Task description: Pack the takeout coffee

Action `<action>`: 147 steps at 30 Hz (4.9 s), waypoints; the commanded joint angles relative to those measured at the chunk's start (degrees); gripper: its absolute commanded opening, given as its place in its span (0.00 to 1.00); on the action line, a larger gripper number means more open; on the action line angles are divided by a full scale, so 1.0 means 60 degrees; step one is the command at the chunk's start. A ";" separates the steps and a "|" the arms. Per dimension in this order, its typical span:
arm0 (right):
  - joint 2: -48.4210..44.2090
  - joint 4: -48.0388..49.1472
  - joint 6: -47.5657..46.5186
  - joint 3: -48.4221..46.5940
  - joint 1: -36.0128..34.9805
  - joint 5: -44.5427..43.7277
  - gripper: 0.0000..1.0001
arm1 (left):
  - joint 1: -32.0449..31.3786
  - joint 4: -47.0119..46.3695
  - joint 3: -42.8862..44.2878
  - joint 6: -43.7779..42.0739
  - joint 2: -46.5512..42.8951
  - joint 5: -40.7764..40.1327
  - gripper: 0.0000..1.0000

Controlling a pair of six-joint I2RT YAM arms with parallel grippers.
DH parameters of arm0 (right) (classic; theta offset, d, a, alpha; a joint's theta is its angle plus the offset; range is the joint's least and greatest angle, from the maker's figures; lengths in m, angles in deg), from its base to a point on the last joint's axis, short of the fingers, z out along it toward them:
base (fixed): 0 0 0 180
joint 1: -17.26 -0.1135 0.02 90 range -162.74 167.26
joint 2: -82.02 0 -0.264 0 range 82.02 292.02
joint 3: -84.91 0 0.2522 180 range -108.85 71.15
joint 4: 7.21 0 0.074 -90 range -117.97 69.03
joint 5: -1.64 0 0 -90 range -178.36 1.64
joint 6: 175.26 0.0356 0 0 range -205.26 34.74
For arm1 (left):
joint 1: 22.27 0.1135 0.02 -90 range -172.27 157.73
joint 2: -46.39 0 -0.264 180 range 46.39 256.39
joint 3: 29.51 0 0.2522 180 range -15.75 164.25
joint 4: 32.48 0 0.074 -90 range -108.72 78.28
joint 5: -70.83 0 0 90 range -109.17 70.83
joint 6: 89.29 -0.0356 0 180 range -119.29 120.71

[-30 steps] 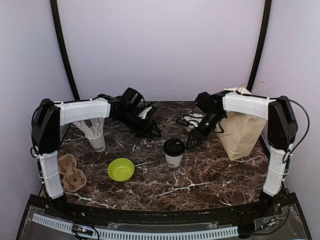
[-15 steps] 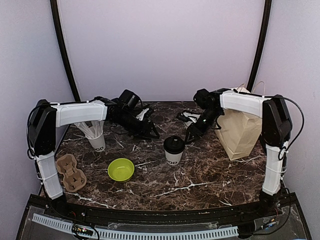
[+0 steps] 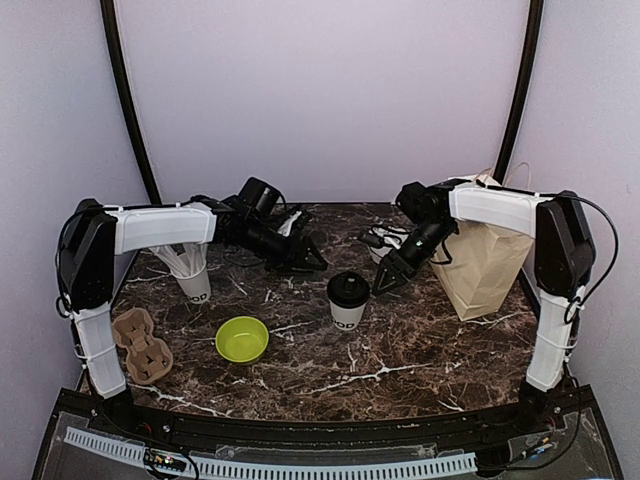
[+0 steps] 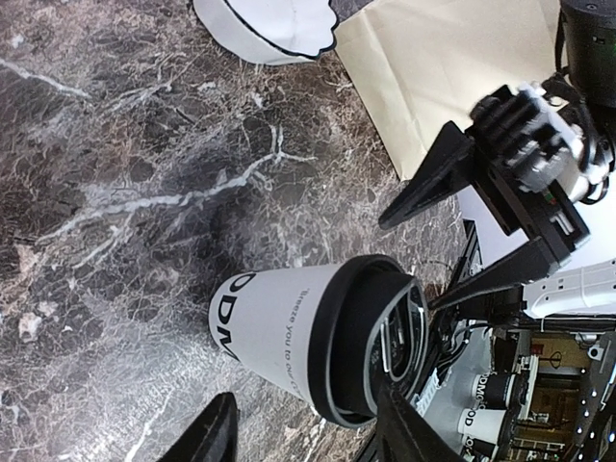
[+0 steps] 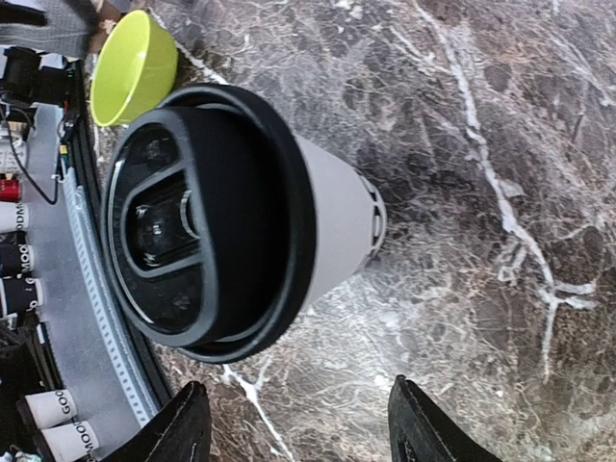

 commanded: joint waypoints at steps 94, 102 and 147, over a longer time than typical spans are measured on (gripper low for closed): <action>-0.1680 0.1363 -0.3621 -0.0527 -0.2189 -0.2809 0.95 | 0.0247 -0.0002 0.0618 -0.4538 -0.3496 -0.6236 0.96; -0.0702 0.0972 -0.3821 -0.0967 -0.2537 -0.3246 0.96 | 0.0264 0.0198 0.0617 -0.4453 -0.3360 -0.6194 0.96; 0.3527 0.0949 -0.0733 -0.7145 -0.1264 -0.4816 0.71 | 0.0311 0.0730 -0.0460 -0.4217 -0.4391 -0.6623 0.95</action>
